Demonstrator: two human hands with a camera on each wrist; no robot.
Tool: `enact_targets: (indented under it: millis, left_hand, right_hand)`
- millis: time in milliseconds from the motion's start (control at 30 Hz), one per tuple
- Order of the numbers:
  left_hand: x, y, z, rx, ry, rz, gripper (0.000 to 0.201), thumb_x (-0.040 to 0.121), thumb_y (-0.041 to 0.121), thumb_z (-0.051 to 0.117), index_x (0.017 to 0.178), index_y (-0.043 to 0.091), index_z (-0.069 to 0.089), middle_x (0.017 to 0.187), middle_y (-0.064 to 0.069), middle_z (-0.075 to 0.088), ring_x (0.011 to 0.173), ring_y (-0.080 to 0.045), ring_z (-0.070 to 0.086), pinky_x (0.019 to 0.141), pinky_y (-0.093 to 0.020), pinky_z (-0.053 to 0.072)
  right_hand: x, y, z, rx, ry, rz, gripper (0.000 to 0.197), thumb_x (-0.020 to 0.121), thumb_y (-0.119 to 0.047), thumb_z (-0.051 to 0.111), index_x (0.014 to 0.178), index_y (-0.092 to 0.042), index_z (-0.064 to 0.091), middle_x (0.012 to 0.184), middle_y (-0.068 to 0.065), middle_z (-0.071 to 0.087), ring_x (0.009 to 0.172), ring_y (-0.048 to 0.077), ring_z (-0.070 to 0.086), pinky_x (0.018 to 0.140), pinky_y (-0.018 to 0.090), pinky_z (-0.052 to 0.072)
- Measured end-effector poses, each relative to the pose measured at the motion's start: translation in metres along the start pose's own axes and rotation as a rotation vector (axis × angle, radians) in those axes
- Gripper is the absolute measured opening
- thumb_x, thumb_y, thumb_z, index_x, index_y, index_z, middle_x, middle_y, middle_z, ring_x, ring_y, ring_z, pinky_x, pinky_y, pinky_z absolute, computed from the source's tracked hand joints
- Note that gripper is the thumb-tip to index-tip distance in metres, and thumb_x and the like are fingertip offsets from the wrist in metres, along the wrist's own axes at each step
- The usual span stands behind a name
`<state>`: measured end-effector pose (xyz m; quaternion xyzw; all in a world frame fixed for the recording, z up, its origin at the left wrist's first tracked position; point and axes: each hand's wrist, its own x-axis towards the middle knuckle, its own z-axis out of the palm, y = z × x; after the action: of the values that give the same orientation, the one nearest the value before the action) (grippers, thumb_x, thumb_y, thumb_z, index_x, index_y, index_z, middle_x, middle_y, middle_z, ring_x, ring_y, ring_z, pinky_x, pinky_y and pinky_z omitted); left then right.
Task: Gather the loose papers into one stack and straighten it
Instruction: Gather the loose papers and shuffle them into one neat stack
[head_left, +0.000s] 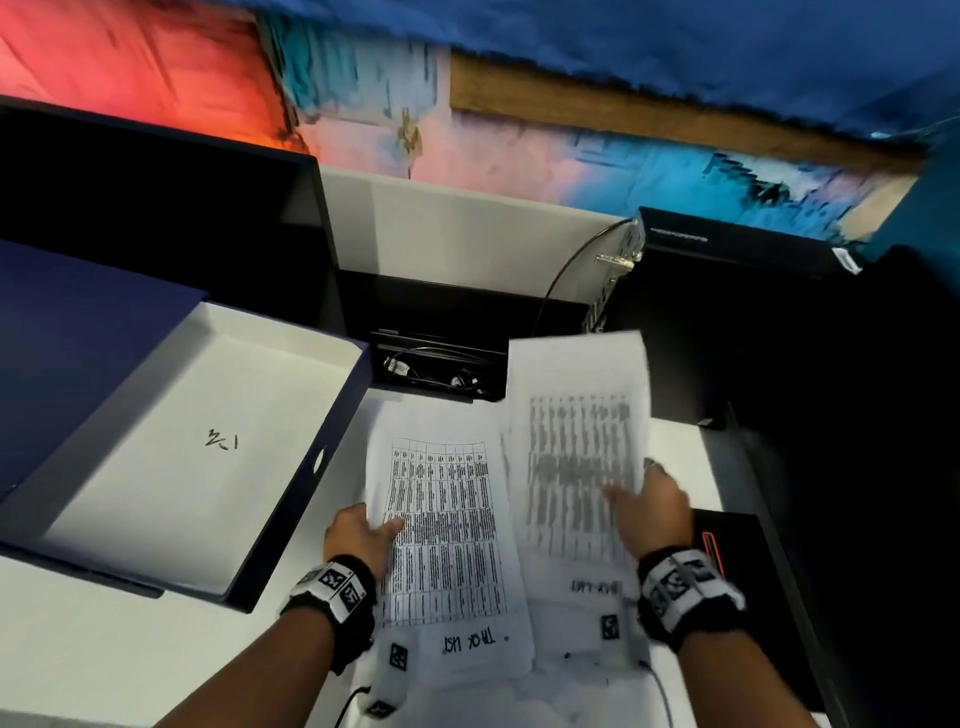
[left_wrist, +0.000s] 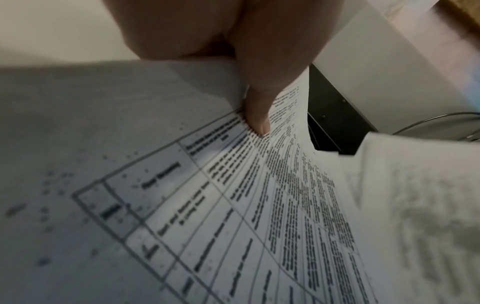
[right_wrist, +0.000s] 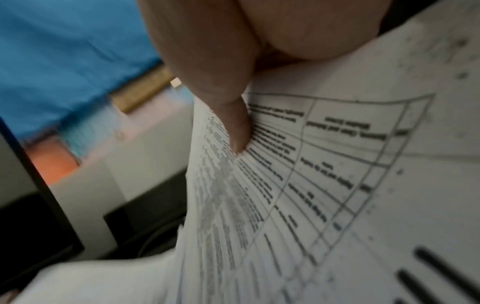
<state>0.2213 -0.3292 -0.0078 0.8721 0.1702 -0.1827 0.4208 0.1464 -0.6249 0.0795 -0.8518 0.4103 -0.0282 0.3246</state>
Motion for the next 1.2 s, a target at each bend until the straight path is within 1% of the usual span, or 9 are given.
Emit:
enact_targets:
  millis: [133,233,333,400,533,600,700,933,1200]
  left_hand:
    - [-0.003,0.009,0.001,0.051,-0.009,0.008,0.031,0.083,0.026,0.076,0.073,0.007,0.054,0.075,-0.007,0.061,0.077,-0.029,0.061,0.08,-0.037,0.055]
    - [-0.006,0.018,0.005,0.11,-0.005,0.026,0.029,0.085,0.025,0.074,0.096,0.002,0.062,0.09,-0.013,0.068,0.087,-0.032,0.065,0.082,-0.034,0.054]
    - [-0.01,0.02,0.008,0.081,-0.036,0.074,0.035,0.093,0.023,0.062,0.118,-0.002,0.057,0.107,-0.017,0.066,0.097,-0.032,0.063,0.081,-0.031,0.048]
    - [-0.011,0.016,0.008,0.002,-0.104,0.085,0.039,0.098,0.027,0.052,0.127,0.001,0.053,0.126,-0.019,0.062,0.115,-0.034,0.058,0.099,-0.036,0.045]
    - [-0.011,0.01,0.004,-0.182,-0.172,-0.005,0.078,0.093,0.061,0.036,0.15,0.007,0.033,0.157,-0.01,0.033,0.145,-0.025,0.03,0.121,-0.037,0.02]
    - [-0.011,0.012,0.005,-0.219,-0.208,-0.022,0.095,0.084,0.075,0.032,0.152,0.008,0.029,0.158,-0.008,0.031,0.146,-0.024,0.03,0.121,-0.037,0.019]
    - [-0.009,0.015,0.012,-0.037,-0.226,-0.047,0.08,0.092,0.048,0.056,0.151,0.003,0.024,0.15,-0.017,0.041,0.137,-0.033,0.042,0.114,-0.037,0.033]
    - [-0.005,0.008,0.008,-0.03,-0.017,-0.023,0.028,0.089,0.012,0.066,0.115,0.005,0.057,0.104,-0.014,0.068,0.1,-0.035,0.066,0.091,-0.044,0.055]
    - [-0.004,0.003,-0.003,-0.021,-0.022,-0.029,0.051,0.09,0.015,0.066,0.136,0.002,0.048,0.138,-0.021,0.054,0.13,-0.037,0.05,0.108,-0.044,0.041]
  right_hand:
    - [-0.001,-0.047,-0.072,0.168,0.14,-0.174,0.018,0.082,-0.018,0.077,0.096,-0.014,0.068,0.076,-0.001,0.068,0.07,0.025,0.067,0.066,0.028,0.054]
    - [-0.006,-0.062,-0.093,0.386,0.116,-0.208,0.024,0.081,-0.015,0.078,0.101,-0.016,0.067,0.077,-0.007,0.067,0.065,0.013,0.064,0.052,0.019,0.049]
    - [-0.003,-0.048,-0.067,0.476,0.005,-0.147,0.03,0.078,-0.009,0.079,0.105,-0.015,0.068,0.09,-0.003,0.073,0.073,0.012,0.069,0.062,0.022,0.052]
    - [0.001,-0.031,-0.028,0.418,-0.091,-0.081,0.037,0.077,-0.005,0.079,0.111,-0.01,0.065,0.105,0.009,0.073,0.085,0.022,0.07,0.076,0.029,0.055]
    - [-0.005,-0.002,0.047,0.212,-0.308,0.099,0.082,0.082,-0.001,0.072,0.151,-0.007,0.029,0.154,0.009,0.037,0.14,0.027,0.038,0.113,0.032,0.031]
    - [-0.008,0.005,0.073,0.151,-0.407,0.082,0.083,0.083,0.004,0.065,0.153,-0.014,0.023,0.156,0.007,0.034,0.14,0.025,0.038,0.11,0.028,0.034]
    - [-0.018,0.003,0.1,0.085,-0.522,0.024,0.079,0.089,-0.003,0.06,0.154,-0.021,0.018,0.15,0.003,0.04,0.135,0.027,0.045,0.102,0.029,0.041]
    - [-0.006,0.031,0.088,-0.196,-0.181,0.456,0.129,0.064,-0.062,0.078,0.154,-0.01,0.003,0.157,0.014,0.014,0.142,0.039,0.017,0.112,0.058,0.023]
    - [-0.003,0.048,0.102,-0.12,-0.148,0.419,0.126,0.065,-0.047,0.085,0.154,-0.01,0.003,0.153,0.018,0.034,0.138,0.04,0.036,0.111,0.054,0.033]
